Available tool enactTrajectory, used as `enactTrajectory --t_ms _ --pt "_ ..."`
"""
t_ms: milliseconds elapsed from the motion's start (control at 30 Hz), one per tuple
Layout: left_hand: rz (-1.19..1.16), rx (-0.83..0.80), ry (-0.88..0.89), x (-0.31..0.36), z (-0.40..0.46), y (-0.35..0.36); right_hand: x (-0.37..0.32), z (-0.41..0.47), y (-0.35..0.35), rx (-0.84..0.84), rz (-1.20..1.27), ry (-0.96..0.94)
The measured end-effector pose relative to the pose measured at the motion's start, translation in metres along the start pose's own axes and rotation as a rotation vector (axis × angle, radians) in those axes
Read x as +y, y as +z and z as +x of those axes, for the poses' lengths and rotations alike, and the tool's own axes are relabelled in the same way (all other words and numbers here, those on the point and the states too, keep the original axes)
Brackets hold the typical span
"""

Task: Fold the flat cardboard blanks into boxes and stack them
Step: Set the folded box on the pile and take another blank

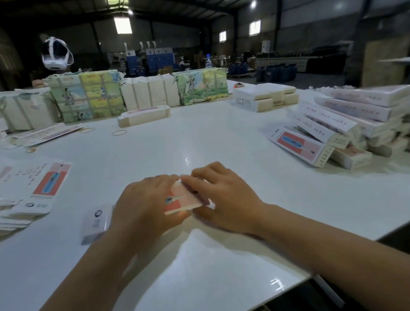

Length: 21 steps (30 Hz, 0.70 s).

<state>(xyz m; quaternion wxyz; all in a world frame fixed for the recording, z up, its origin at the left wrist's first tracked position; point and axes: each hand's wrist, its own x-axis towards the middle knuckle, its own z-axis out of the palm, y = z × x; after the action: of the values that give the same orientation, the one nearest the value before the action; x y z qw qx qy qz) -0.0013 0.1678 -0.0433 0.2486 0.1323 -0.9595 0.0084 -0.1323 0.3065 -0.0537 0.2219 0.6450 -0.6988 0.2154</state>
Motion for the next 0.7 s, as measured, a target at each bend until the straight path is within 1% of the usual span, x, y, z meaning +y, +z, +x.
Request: enactTrajectory --t_ms 33,100,167,200,267,333,367,400,500,567,633,700 --pt "0.009 0.036 0.039 -0.001 0.0 0.001 0.001 0.0 0.0 -0.018 -0.01 0.035" --pt "0.017 0.129 0.031 -0.004 0.0 0.005 0.008 0.001 -0.003 -0.026 -0.024 0.143" --pt "0.033 0.216 -0.003 -0.01 0.002 0.01 0.026 0.006 -0.02 0.043 -0.025 0.296" --pt "0.027 0.23 -0.035 -0.016 0.002 0.015 0.04 0.01 -0.034 0.095 -0.009 0.378" --pt "-0.046 0.202 -0.133 -0.032 0.003 0.034 0.075 0.016 -0.071 0.208 0.004 0.501" --pt "-0.192 0.102 -0.266 -0.049 0.002 0.056 0.115 0.016 -0.112 0.327 -0.086 0.575" --pt "-0.249 0.036 -0.304 -0.061 0.0 0.068 0.135 0.014 -0.134 0.389 -0.126 0.624" --pt "-0.27 0.002 -0.297 -0.078 -0.001 0.087 0.157 0.01 -0.154 0.454 -0.154 0.681" --pt "-0.217 -0.044 -0.226 -0.116 0.005 0.127 0.217 -0.01 -0.21 0.623 -0.244 0.89" --pt "-0.248 -0.061 -0.247 -0.125 0.007 0.139 0.249 -0.029 -0.233 0.627 -0.325 1.054" --pt "-0.26 -0.087 -0.287 -0.126 0.01 0.142 0.271 -0.049 -0.241 0.525 -0.372 1.187" --pt "-0.234 -0.09 -0.303 -0.117 0.011 0.133 0.281 -0.065 -0.236 0.41 -0.364 1.258"
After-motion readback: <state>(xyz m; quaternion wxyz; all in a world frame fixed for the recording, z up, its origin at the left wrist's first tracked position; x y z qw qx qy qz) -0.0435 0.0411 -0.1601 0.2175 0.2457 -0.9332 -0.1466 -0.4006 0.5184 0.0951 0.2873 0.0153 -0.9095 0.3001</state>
